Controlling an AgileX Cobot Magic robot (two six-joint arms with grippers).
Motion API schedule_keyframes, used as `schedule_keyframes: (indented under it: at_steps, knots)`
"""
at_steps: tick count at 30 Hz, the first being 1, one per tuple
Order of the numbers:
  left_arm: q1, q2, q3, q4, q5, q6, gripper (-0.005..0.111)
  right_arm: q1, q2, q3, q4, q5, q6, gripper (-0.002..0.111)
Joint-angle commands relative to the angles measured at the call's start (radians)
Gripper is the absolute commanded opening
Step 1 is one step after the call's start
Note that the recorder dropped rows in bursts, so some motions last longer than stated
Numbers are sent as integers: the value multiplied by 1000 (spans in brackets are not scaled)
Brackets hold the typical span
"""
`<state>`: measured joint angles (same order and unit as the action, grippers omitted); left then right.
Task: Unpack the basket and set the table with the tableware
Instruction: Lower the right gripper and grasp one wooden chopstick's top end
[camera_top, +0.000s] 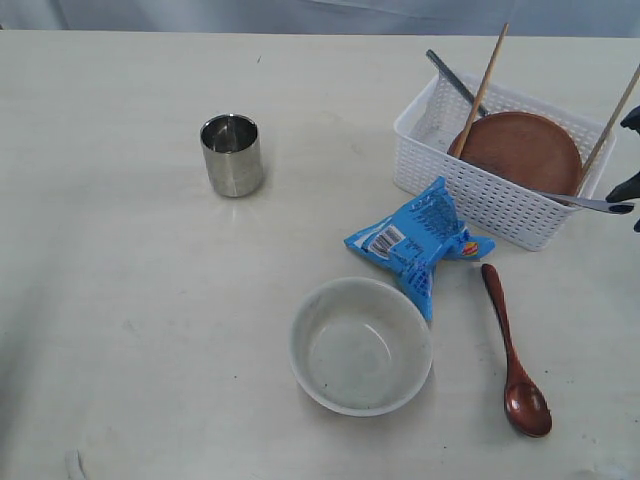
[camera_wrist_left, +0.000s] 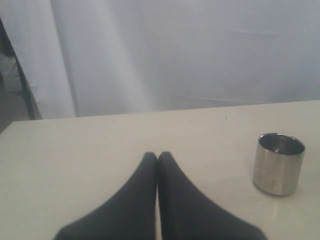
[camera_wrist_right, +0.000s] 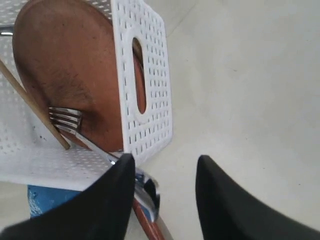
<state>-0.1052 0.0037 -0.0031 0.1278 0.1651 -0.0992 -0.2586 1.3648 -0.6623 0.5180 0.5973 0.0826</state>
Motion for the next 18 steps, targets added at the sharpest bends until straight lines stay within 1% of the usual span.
schedule_keyframes:
  at_steps: [1, 7, 12, 18]
  knots:
    - [3, -4, 3, -1, 0, -7, 0, -7, 3, 2, 21, -20, -16, 38]
    - [3, -4, 3, -1, 0, -7, 0, -7, 3, 2, 41, -14, -45, 38]
    - [3, -4, 3, -1, 0, -7, 0, -7, 3, -5, 3, -38, -54, 38]
    - [3, -4, 3, -1, 0, -7, 0, -7, 3, -70, -34, -21, -54, 38]
